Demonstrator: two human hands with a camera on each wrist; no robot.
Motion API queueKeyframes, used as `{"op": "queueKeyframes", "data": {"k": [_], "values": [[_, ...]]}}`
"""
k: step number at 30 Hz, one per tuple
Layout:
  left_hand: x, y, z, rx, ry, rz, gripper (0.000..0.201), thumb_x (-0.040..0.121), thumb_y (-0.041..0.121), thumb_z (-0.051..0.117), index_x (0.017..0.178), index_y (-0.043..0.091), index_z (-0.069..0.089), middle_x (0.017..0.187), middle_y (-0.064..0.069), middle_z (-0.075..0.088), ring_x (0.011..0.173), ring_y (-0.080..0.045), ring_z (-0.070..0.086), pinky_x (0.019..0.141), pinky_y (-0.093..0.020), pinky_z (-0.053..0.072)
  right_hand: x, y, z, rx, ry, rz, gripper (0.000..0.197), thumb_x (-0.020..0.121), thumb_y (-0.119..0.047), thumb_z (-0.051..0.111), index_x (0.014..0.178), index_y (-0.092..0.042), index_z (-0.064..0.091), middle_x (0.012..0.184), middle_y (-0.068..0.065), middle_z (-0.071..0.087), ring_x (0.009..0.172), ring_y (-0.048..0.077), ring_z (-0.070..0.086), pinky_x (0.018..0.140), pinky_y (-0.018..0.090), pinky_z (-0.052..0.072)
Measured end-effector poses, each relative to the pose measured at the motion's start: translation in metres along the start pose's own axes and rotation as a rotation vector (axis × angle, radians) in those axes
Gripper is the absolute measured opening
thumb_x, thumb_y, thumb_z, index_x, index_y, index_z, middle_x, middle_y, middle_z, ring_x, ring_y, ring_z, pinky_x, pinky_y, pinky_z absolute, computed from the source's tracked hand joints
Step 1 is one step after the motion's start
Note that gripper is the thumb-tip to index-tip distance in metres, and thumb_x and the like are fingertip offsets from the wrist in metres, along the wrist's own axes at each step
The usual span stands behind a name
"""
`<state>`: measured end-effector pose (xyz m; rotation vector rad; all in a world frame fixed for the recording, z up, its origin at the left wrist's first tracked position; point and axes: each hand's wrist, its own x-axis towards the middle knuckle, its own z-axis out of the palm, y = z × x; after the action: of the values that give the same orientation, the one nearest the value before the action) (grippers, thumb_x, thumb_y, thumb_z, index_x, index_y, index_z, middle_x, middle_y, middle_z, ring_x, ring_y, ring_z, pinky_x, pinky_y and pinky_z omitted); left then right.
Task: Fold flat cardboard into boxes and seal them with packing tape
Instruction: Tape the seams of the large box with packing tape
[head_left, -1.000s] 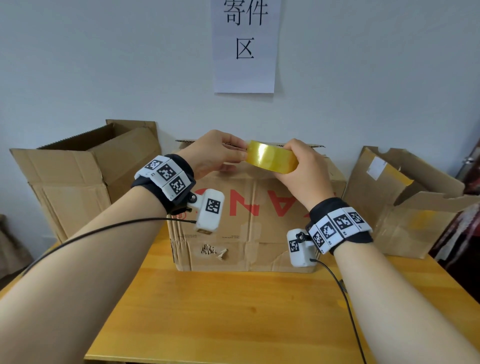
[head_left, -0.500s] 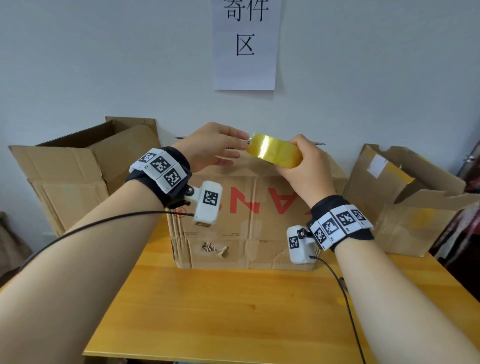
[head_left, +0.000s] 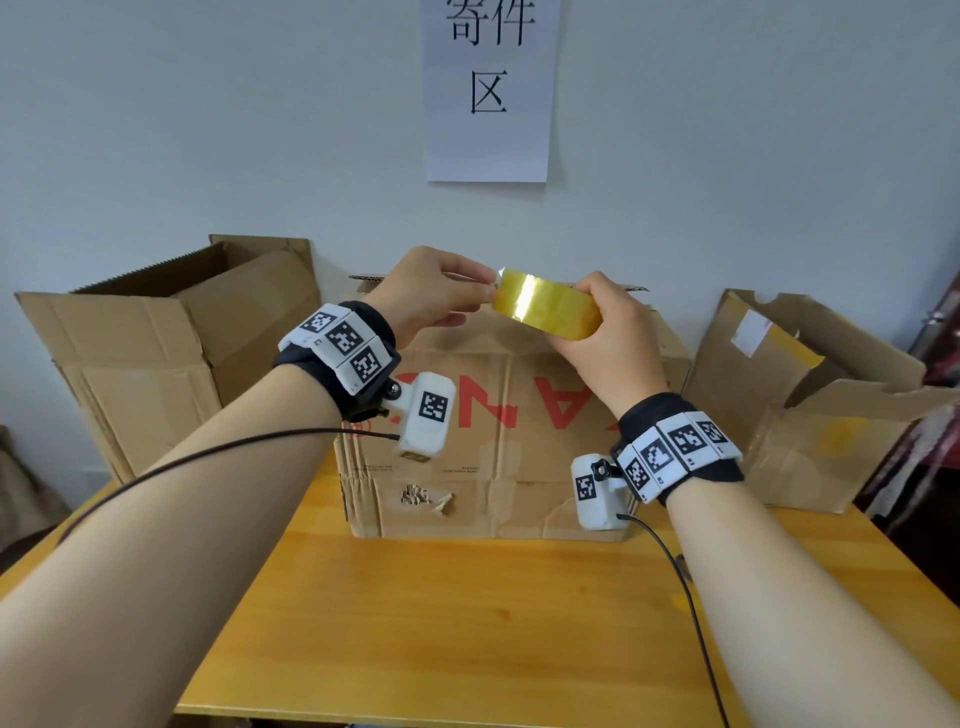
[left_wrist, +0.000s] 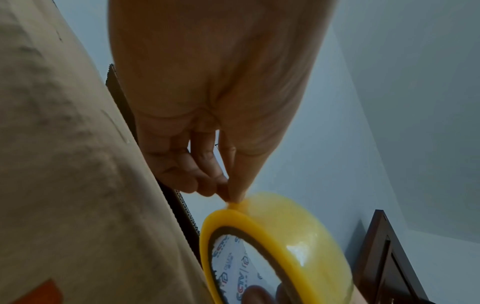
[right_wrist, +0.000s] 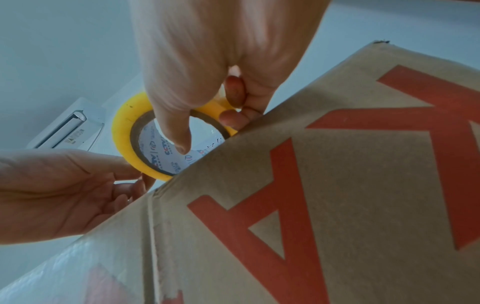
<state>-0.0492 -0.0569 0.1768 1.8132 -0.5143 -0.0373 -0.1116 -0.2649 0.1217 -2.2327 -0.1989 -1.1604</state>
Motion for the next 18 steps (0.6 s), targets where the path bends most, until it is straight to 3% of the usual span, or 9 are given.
{"op": "queueKeyframes", "data": {"k": [2, 4, 9, 12, 15, 18], "values": [[0.001, 0.0, 0.001, 0.006, 0.011, -0.01, 0.01, 0.089, 0.016, 0.076, 0.099, 0.017, 0.074, 0.09, 0.001, 0.072, 0.08, -0.01, 0.066, 0.081, -0.025, 0.058, 0.0, -0.001, 0.0, -0.005, -0.005, -0.001, 0.023, 0.078, -0.021, 0.081, 0.089, -0.014, 0.061, 0.079, -0.006, 0.063, 0.067, 0.001, 0.053, 0.056, 0.007, 0.035], [0.002, 0.001, 0.003, 0.01, 0.014, -0.021, 0.011, 0.089, 0.016, 0.075, 0.1, 0.015, 0.074, 0.087, 0.0, 0.068, 0.076, -0.01, 0.063, 0.079, -0.025, 0.059, 0.0, -0.001, 0.0, -0.017, -0.007, -0.003, 0.024, 0.078, -0.02, 0.081, 0.088, -0.016, 0.06, 0.077, -0.008, 0.061, 0.067, -0.003, 0.052, 0.056, 0.007, 0.034], [0.003, 0.002, 0.009, 0.018, 0.023, -0.035, 0.004, 0.089, 0.012, 0.071, 0.091, 0.015, 0.073, 0.074, 0.0, 0.052, 0.062, -0.011, 0.046, 0.065, -0.023, 0.054, -0.001, -0.001, 0.0, -0.03, 0.001, -0.01, 0.024, 0.078, -0.019, 0.081, 0.087, -0.016, 0.059, 0.074, -0.009, 0.058, 0.065, -0.004, 0.051, 0.056, 0.007, 0.035], [0.003, 0.003, 0.012, 0.009, 0.03, -0.024, 0.008, 0.092, 0.01, 0.065, 0.09, 0.014, 0.071, 0.067, 0.005, 0.054, 0.058, -0.01, 0.041, 0.061, -0.023, 0.052, 0.0, -0.002, -0.001, -0.043, -0.003, -0.015, 0.023, 0.079, -0.019, 0.08, 0.087, -0.017, 0.058, 0.074, -0.008, 0.057, 0.063, 0.002, 0.049, 0.054, 0.007, 0.034], [0.002, 0.006, 0.01, -0.005, 0.027, -0.019, 0.009, 0.095, 0.012, 0.063, 0.095, 0.011, 0.072, 0.063, 0.009, 0.057, 0.058, -0.009, 0.043, 0.06, -0.021, 0.051, 0.001, -0.004, -0.002, -0.049, -0.018, -0.009, 0.025, 0.08, -0.017, 0.077, 0.085, -0.024, 0.054, 0.074, -0.011, 0.055, 0.065, -0.002, 0.05, 0.055, 0.007, 0.034], [-0.001, 0.01, 0.006, 0.007, -0.013, -0.024, 0.012, 0.097, 0.017, 0.062, 0.093, 0.011, 0.072, 0.071, 0.005, 0.06, 0.059, -0.009, 0.043, 0.066, -0.024, 0.052, 0.001, -0.005, -0.003, -0.049, -0.029, -0.007, 0.024, 0.08, -0.016, 0.076, 0.086, -0.023, 0.054, 0.073, -0.012, 0.054, 0.065, -0.003, 0.05, 0.054, 0.006, 0.033]]}}
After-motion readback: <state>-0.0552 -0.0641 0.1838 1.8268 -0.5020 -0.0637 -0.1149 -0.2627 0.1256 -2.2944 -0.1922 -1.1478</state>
